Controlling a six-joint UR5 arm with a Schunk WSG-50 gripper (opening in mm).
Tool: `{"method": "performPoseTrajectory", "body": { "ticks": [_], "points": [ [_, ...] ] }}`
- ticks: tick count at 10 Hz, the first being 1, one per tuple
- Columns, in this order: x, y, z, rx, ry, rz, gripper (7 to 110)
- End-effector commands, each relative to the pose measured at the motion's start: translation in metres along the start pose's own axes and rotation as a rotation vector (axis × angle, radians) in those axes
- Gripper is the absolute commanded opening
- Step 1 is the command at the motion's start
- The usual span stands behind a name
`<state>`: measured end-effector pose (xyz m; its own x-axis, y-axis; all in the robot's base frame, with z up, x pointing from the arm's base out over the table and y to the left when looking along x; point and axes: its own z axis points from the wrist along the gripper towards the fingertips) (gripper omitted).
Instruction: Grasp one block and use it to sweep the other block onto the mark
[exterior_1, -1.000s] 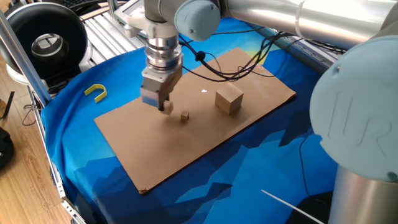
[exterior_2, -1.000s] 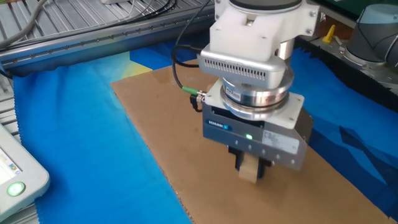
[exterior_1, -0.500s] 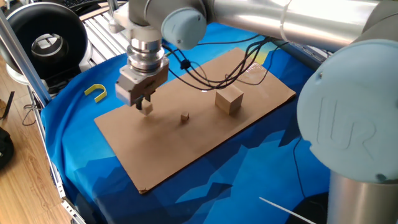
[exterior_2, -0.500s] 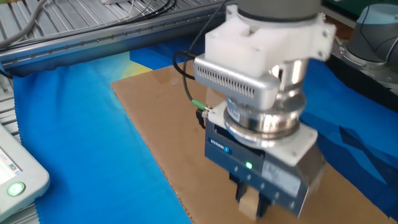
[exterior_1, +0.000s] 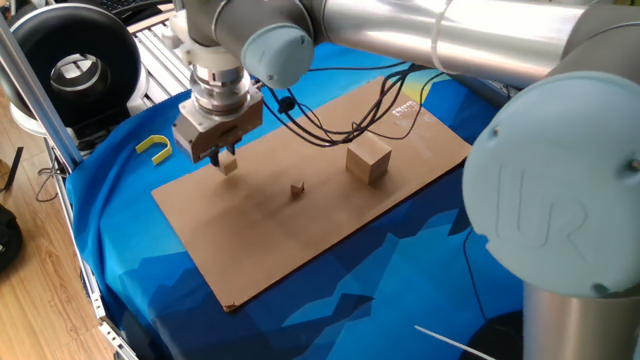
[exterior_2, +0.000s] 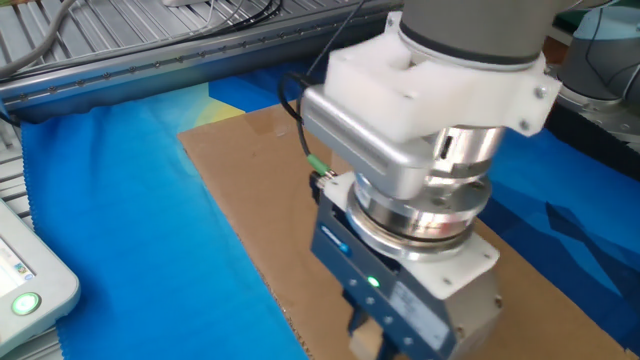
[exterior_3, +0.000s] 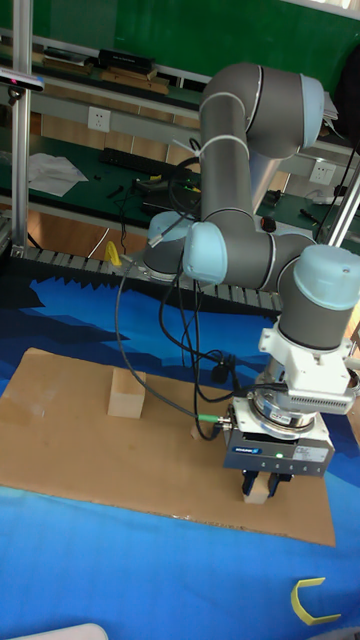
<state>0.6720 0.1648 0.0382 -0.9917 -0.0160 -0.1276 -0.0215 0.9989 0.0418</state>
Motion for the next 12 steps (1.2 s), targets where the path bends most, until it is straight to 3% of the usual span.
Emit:
{"method": "performPoseTrajectory", "body": {
  "ticks": [1,3,4,6,8,12],
  "points": [
    [-0.025,-0.013,-0.011,-0.028,-0.029,0.031,7],
    [-0.024,-0.024,-0.01,-0.051,-0.032,0.038,7],
    [-0.02,-0.02,-0.002,-0.059,-0.024,0.065,7],
    [-0.02,-0.017,0.013,-0.037,-0.041,0.083,7],
    [-0.019,-0.028,0.016,-0.004,-0.048,0.106,7],
    [-0.018,-0.025,0.024,-0.044,-0.05,0.119,7]
  ]
}}
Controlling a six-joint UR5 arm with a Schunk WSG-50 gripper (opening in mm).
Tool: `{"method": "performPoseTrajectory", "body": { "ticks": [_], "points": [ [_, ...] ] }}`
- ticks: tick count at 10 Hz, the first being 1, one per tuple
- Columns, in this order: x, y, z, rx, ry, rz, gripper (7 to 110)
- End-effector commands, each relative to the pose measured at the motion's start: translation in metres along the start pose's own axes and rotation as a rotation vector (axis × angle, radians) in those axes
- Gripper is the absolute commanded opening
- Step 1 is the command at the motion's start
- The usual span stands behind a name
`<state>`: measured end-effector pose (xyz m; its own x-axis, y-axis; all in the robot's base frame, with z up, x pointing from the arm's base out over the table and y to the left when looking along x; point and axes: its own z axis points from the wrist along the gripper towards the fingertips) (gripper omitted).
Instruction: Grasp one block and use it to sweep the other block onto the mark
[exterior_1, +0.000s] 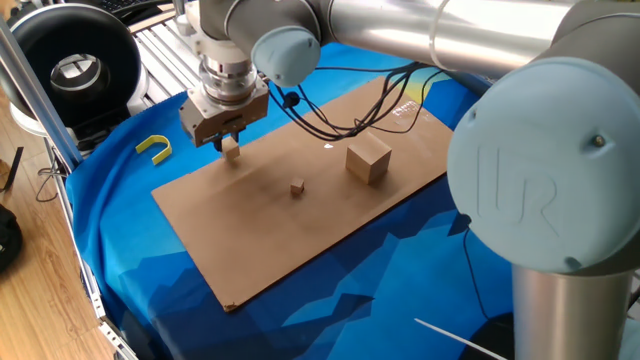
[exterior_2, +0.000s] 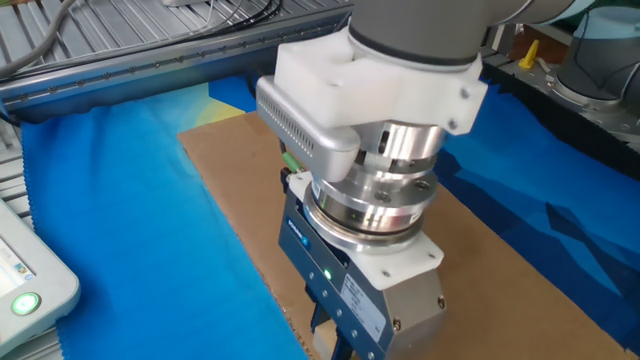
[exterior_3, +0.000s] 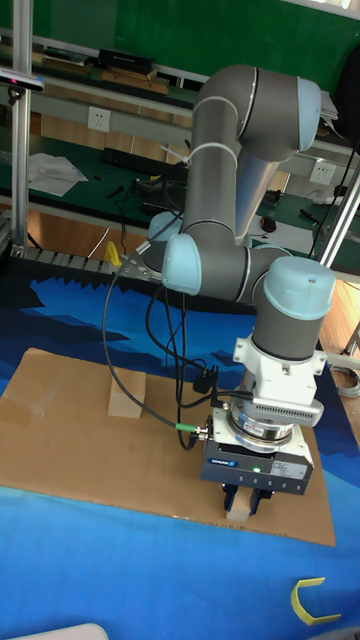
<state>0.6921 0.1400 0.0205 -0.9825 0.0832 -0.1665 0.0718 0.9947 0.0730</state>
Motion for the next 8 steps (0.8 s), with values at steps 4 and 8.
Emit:
{"method": "performPoseTrajectory", "body": {
  "ticks": [4,8],
  "points": [
    [0.002,-0.015,0.008,0.022,-0.006,-0.004,7],
    [0.009,-0.014,0.009,0.007,0.017,-0.021,7]
  ]
}}
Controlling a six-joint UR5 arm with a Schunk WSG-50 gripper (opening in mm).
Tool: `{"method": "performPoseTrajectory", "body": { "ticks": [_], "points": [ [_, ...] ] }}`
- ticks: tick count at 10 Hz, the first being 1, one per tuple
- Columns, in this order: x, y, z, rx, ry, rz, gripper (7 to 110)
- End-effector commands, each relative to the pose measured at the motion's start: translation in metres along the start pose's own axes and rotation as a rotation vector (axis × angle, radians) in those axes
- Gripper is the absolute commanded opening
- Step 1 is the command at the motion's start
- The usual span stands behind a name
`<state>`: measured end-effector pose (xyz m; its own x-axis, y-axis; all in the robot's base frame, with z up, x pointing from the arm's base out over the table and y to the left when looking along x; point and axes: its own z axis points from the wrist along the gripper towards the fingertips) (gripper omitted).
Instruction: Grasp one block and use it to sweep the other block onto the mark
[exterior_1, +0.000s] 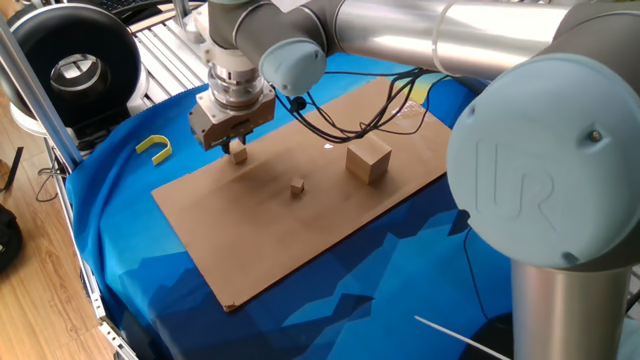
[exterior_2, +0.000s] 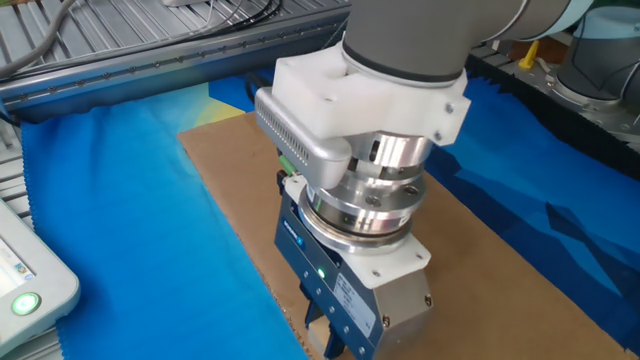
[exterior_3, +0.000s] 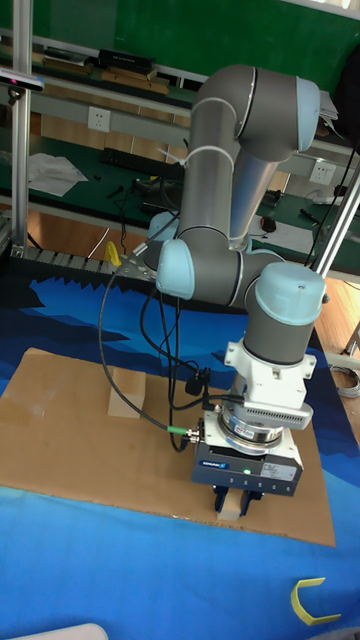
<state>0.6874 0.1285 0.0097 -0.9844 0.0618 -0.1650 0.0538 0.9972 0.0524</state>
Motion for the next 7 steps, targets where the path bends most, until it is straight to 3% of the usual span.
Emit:
{"method": "performPoseTrajectory", "body": {
  "ticks": [1,3,4,5,6,7],
  "points": [
    [0.0013,-0.0002,-0.0011,-0.019,0.008,-0.026,7],
    [-0.0053,-0.0004,-0.003,-0.03,-0.008,-0.062,7],
    [-0.0056,0.0011,-0.0032,-0.036,-0.01,-0.072,22],
    [-0.0057,0.0032,-0.0028,-0.045,-0.011,-0.081,22],
    [-0.0059,0.0068,-0.0026,-0.06,-0.015,-0.094,44],
    [-0.0052,0.008,-0.0022,-0.064,-0.013,-0.098,44]
  ]
}}
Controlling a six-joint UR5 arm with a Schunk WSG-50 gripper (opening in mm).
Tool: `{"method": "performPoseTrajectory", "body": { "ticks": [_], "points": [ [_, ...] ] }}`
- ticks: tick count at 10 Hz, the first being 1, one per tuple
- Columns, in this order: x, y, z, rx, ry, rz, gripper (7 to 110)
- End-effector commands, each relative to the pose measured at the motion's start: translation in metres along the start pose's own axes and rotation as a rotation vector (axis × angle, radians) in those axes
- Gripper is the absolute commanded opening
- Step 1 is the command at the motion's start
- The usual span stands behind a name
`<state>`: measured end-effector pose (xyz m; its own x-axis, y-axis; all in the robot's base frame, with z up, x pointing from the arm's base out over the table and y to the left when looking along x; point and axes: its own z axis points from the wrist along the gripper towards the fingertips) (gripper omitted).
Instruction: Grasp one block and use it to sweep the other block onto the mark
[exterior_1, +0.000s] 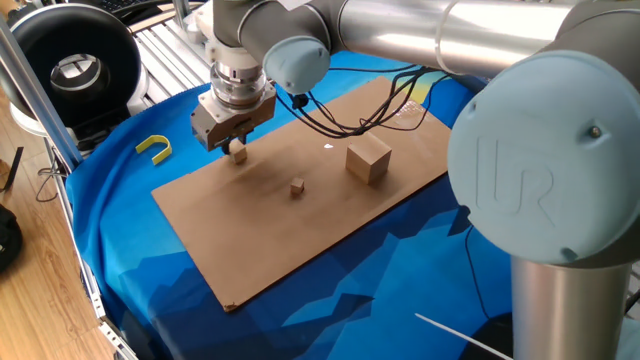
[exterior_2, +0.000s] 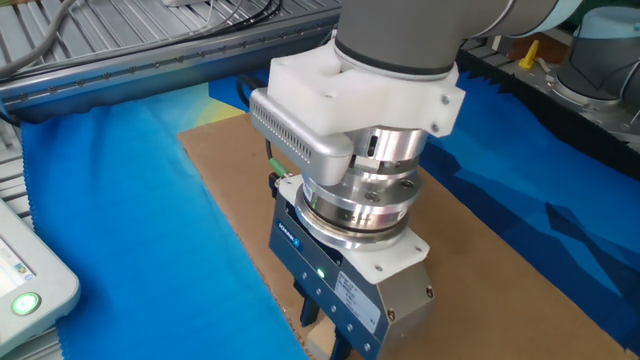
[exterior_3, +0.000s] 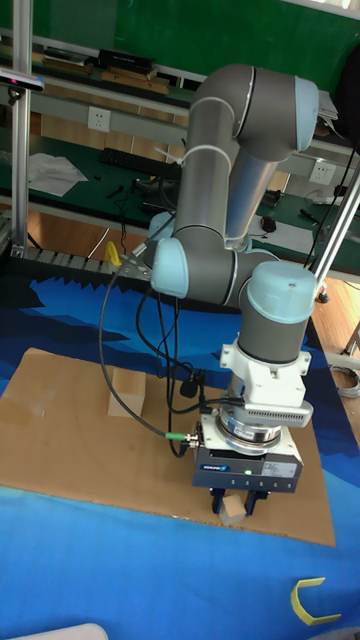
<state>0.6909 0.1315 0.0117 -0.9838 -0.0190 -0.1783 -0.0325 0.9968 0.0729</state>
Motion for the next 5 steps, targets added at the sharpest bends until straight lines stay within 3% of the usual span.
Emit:
{"method": "performPoseTrajectory", "body": {
  "ticks": [1,2,5],
  "points": [
    [-0.0001,0.0046,-0.0004,-0.028,0.001,-0.007,44],
    [0.0022,0.0021,-0.0003,-0.019,0.009,-0.003,66],
    [0.0047,0.0049,-0.0082,-0.022,0.022,0.001,66]
  ]
}}
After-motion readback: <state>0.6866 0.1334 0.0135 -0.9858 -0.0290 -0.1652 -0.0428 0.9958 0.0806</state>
